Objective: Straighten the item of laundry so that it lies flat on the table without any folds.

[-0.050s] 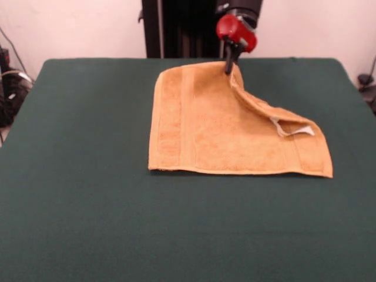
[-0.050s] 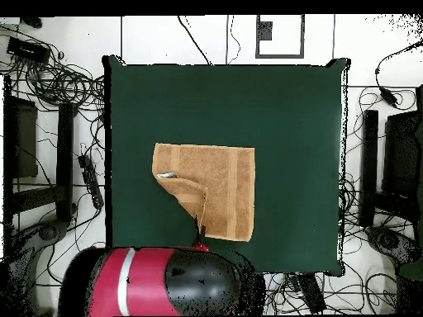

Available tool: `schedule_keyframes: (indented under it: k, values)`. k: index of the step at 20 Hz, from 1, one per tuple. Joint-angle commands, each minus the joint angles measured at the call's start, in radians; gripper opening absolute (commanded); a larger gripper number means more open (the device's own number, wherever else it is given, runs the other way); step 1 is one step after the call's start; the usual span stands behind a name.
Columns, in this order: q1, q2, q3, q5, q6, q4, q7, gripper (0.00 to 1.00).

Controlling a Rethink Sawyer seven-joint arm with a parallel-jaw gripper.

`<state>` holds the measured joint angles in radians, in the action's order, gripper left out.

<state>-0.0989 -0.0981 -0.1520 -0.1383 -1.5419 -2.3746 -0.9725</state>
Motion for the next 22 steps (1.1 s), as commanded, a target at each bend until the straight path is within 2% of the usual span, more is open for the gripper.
schedule_keyframes:
  k: [1, 6, 10, 15, 18, 20, 22]
  values:
    - [-0.098, 0.024, -0.03, -0.11, -0.126, 0.183, -0.165, 0.0]
    - [-0.158, 0.077, -0.081, -0.126, -0.138, 0.236, -0.12, 0.0]
    - [-0.177, 0.176, -0.098, -0.153, -0.167, 0.332, -0.119, 0.0]
    - [-0.204, 0.3, -0.143, -0.164, -0.297, 0.437, -0.113, 0.0]
    - [-0.222, 0.353, -0.162, -0.183, -0.333, 0.484, -0.092, 0.0]
    - [-0.235, 0.384, -0.176, -0.205, -0.335, 0.509, -0.067, 0.0]
    - [-0.247, 0.395, -0.183, -0.235, -0.284, 0.514, -0.034, 0.0]
